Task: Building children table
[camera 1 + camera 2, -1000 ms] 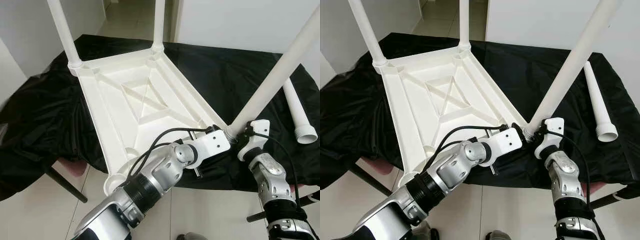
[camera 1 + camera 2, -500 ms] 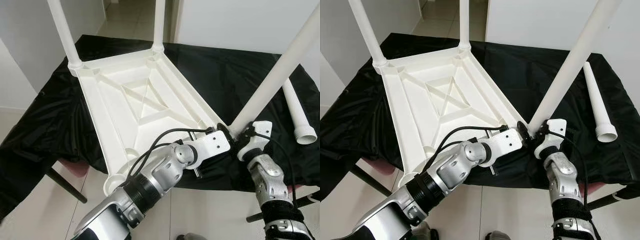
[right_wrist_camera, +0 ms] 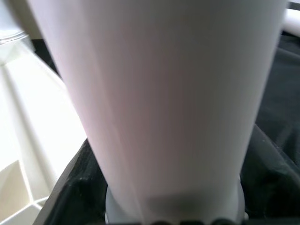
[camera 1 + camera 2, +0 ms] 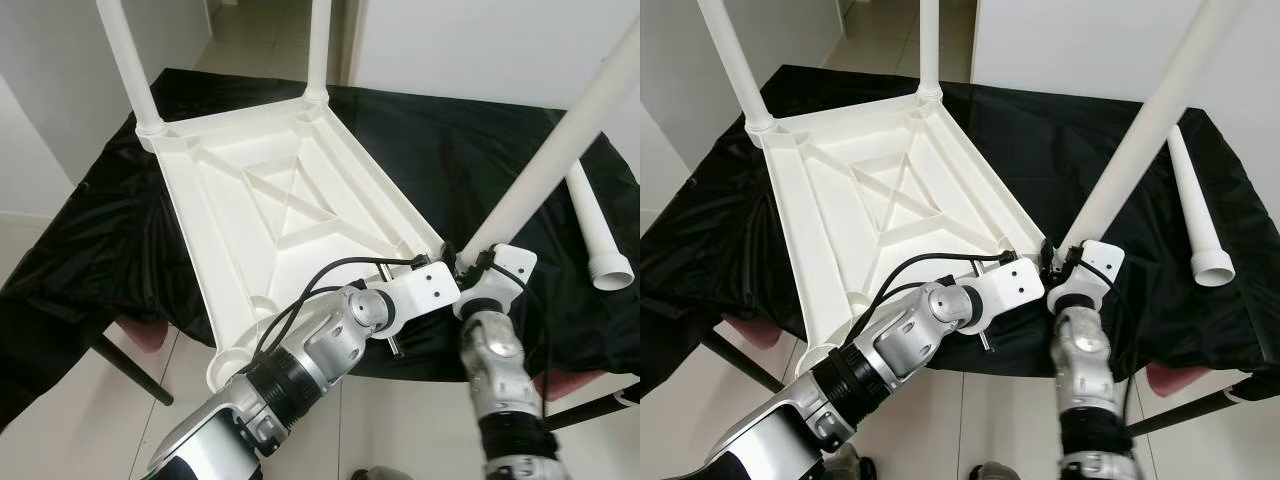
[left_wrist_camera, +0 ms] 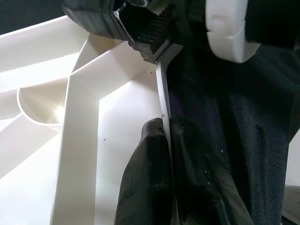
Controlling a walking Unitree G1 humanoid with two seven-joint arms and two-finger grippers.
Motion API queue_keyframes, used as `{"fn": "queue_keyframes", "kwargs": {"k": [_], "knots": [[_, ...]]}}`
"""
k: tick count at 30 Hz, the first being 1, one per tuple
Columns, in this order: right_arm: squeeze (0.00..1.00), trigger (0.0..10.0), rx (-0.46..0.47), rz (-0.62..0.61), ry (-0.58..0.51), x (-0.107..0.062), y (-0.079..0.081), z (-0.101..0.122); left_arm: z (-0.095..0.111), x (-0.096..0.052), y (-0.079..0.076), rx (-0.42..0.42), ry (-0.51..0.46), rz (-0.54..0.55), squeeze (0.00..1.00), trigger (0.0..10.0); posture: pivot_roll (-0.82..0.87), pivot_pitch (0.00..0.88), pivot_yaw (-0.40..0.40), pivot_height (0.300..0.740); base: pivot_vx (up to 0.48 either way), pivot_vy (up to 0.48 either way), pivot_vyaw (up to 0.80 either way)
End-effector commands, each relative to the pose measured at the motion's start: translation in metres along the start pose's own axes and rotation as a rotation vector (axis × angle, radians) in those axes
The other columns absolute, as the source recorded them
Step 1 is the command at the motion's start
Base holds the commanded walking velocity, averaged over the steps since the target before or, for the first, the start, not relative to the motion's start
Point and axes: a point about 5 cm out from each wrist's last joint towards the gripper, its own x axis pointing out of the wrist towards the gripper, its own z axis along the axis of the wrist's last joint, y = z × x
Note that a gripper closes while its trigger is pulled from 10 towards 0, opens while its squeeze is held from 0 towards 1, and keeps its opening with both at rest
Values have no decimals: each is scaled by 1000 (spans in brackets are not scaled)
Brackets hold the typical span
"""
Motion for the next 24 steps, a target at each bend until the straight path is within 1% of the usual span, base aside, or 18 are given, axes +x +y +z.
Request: {"fn": "queue_keyframes", "kwargs": {"k": [1,3,6,11,12,13,17,18,19,22,24], "knots": [[0,0,-37,-176,153,-11,-20,-29,2,4,-8,33,3,-55,0,10000,-24,48,-5,740,0,0,0],[0,0,-37,-176,153,-11,-20,-29,2,4,-8,33,3,-55,0,10000,-24,48,-5,740,0,0,0],[0,0,-37,-248,132,-10,-24,-23,3,5,-9,38,-2,-55,0,10000,-32,43,-4,740,0,0,0],[0,0,-46,-248,132,-11,-22,-23,3,5,-9,38,-2,-54,0,10000,-33,43,-3,740,0,0,0],[0,4431,-50,-242,130,-12,-21,-22,3,4,-8,39,-2,-54,0,10000,-33,44,-3,740,0,0,0],[0,10000,-49,-230,121,-12,-20,-21,3,4,-9,38,-1,-55,0,10000,-35,43,-2,740,0,0,0],[0,10000,-48,-229,108,-12,-17,-18,2,4,-9,37,0,-57,0,10000,-35,43,1,740,0,0,0],[537,10000,-45,-225,104,-12,-16,-17,2,4,-9,39,0,-59,0,10000,-34,43,1,740,0,0,0],[1000,10000,-25,-210,93,-11,-15,-16,2,4,-9,41,1,-60,0,10000,-32,42,1,740,0,0,0],[1000,10000,-11,-197,86,-11,-14,-15,2,4,-9,41,2,-60,0,10000,-32,42,1,740,0,0,0],[1000,10000,5,-158,68,-9,-13,-13,1,4,-9,43,4,-60,0,10000,-26,37,3,740,0,0,0]]}}
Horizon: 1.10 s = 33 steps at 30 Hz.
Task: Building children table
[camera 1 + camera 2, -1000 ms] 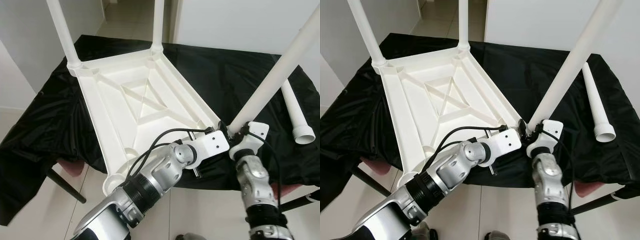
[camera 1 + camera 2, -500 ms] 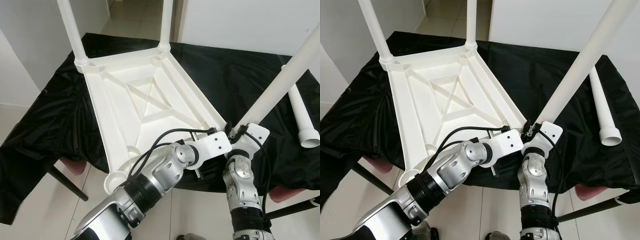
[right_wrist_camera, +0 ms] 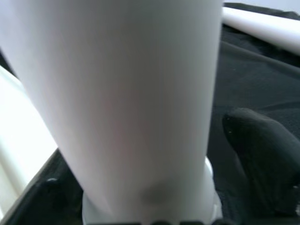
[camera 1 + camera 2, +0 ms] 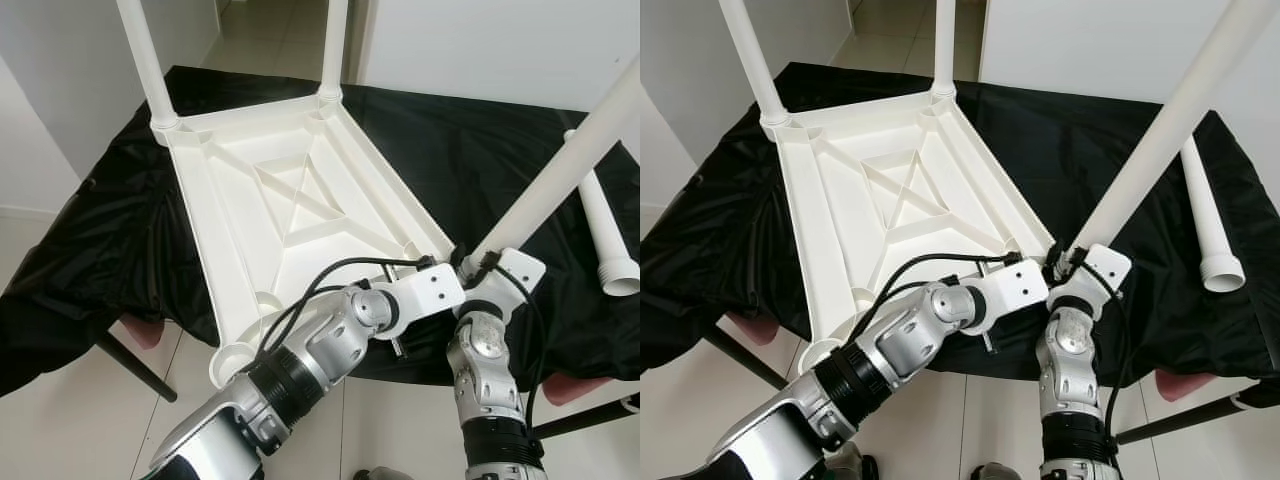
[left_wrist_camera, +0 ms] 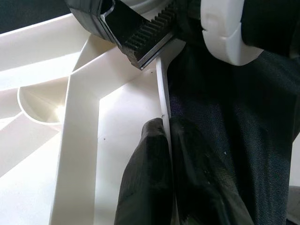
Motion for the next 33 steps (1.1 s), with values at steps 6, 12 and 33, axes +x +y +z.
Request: {"fn": "queue_keyframes", "kwargs": {"k": [6,12,33], "knots": [[1000,10000,51,37,55,2,-11,-10,-2,2,-8,35,18,-55,0,10000,-15,29,3,740,0,0,0],[0,10000,94,190,33,5,-3,-2,-2,2,-8,35,19,-53,0,10000,-12,26,1,740,0,0,0],[0,10000,-125,720,-49,24,-17,20,-3,2,-11,38,19,-59,0,10000,-9,26,5,740,0,0,0]]}}
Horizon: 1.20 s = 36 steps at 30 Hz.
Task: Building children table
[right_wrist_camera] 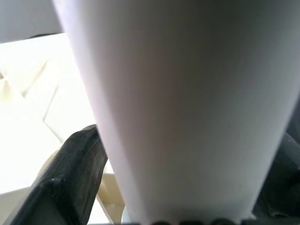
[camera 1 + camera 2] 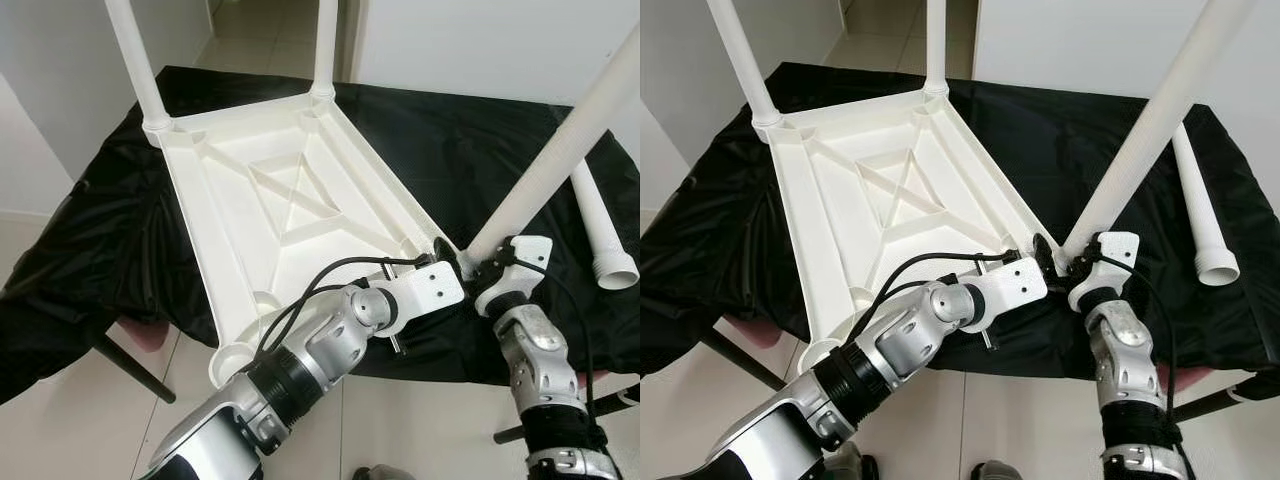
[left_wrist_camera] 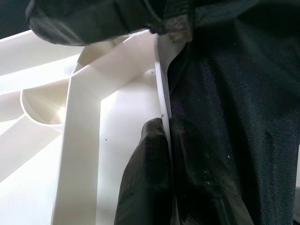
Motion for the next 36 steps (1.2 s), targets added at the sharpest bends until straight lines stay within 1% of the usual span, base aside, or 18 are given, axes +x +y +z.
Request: {"fn": "queue_keyframes", "kwargs": {"k": [1,4,6,7,9,13,15,19,20,26,27,28,30,31,32,33,34,36], "knots": [[0,10000,-29,74,31,-1,-1,-4,-2,2,-10,24,18,-63,0,10000,-8,29,4,740,0,0,0],[0,10000,-34,87,38,-2,-3,-5,-2,2,-10,23,17,-62,0,10000,-8,29,4,740,0,0,0],[0,10000,-68,142,57,-7,-6,-10,-2,2,-9,23,18,-59,0,10000,-10,31,7,740,0,0,0],[0,10000,-68,142,57,-7,-6,-10,-2,2,-9,23,18,-59,0,10000,-10,31,7,740,0,0,0],[0,10000,-94,199,110,-14,-9,-20,-2,2,-7,24,18,-55,0,10000,-12,30,10,740,0,0,0],[0,10000,-98,232,154,-19,-13,-28,-1,2,-6,27,17,-53,0,10000,-17,28,14,740,0,0,0],[0,10000,-96,238,176,-20,-16,-31,-1,2,-5,28,16,-53,0,10000,-19,29,19,740,0,0,0],[0,10000,-96,238,176,-20,-16,-31,-1,2,-5,28,16,-53,0,10000,-19,29,19,740,0,0,0],[0,10000,-103,245,201,-21,-20,-35,0,3,-5,31,14,-55,0,10000,-21,30,28,740,0,0,0],[0,10000,-124,229,270,-22,-34,-42,1,3,-5,37,12,-59,0,10000,-14,34,26,740,0,0,0],[0,10000,-113,224,288,-23,-37,-44,1,2,-5,37,12,-59,0,10000,-10,34,25,740,0,0,0],[0,9647,-103,223,297,-24,-39,-46,0,2,-5,36,13,-58,0,10000,-9,34,25,740,0,0,0],[0,9647,-97,224,301,-25,-39,-47,0,2,-5,35,13,-57,0,10000,-9,34,25,740,0,0,0],[0,588,-74,220,308,-26,-39,-49,0,2,-5,34,14,-57,0,10000,-7,36,25,740,0,0,0],[0,588,-74,220,308,-26,-39,-49,0,2,-5,34,14,-57,0,10000,-7,36,25,740,0,0,0],[0,0,-50,222,313,-27,-39,-50,0,2,-5,33,14,-57,0,10000,-7,37,25,740,0,0,0],[0,0,-24,219,318,-28,-39,-53,0,2,-5,33,15,-57,0,10000,-7,37,25,740,0,0,0],[0,0,-7,217,321,-29,-39,-54,0,2,-5,33,15,-57,0,10000,-7,37,25,740,0,0,0]]}}
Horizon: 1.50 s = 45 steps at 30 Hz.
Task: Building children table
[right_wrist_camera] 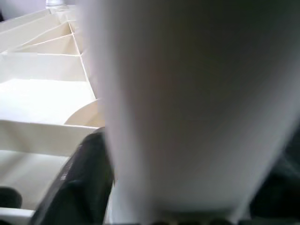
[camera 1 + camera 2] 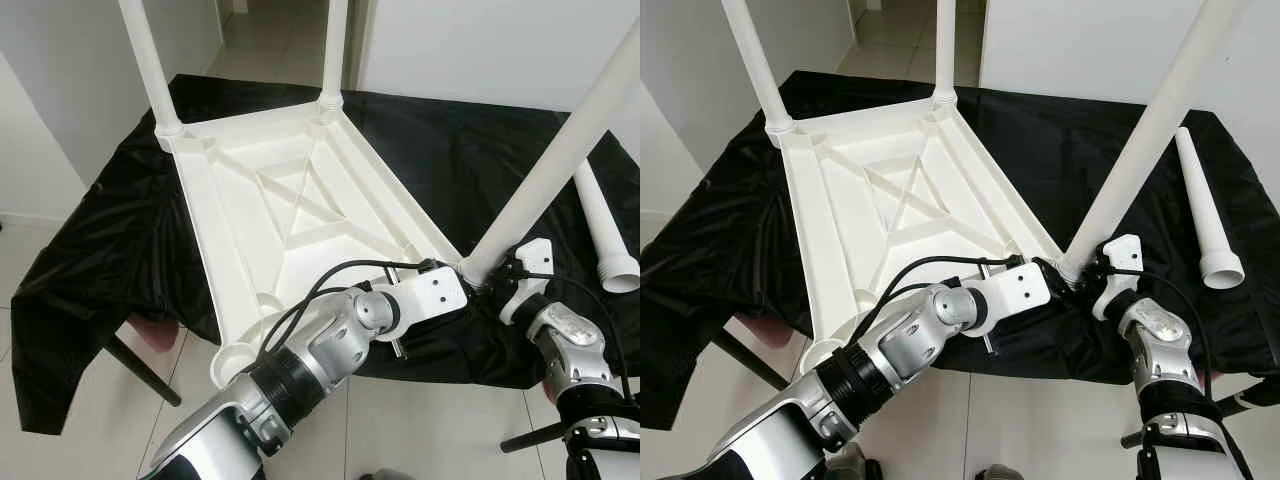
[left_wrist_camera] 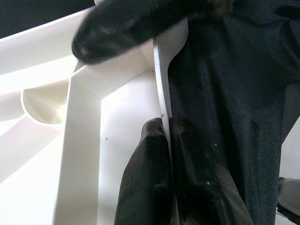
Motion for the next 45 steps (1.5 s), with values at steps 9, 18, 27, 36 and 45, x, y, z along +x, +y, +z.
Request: {"fn": "queue_keyframes", "kwargs": {"k": [9,18,27,36,45], "knots": [[0,0,239,-27,193,-22,13,-54,2,0,-5,35,7,-56,0,10000,-8,42,29,740,0,0,0],[0,0,285,-91,181,-17,23,-58,2,0,-7,33,5,-59,0,10000,-10,46,23,740,0,0,0],[0,0,217,-194,156,-8,27,-54,3,1,-8,30,4,-59,0,10000,-12,46,15,740,0,0,0],[0,0,242,-389,66,9,49,-39,1,1,-8,31,7,-56,0,10000,-8,33,7,740,0,0,0],[0,0,257,-652,70,14,56,-35,1,1,-9,33,8,-58,0,10000,-7,28,3,740,0,0,0]]}}
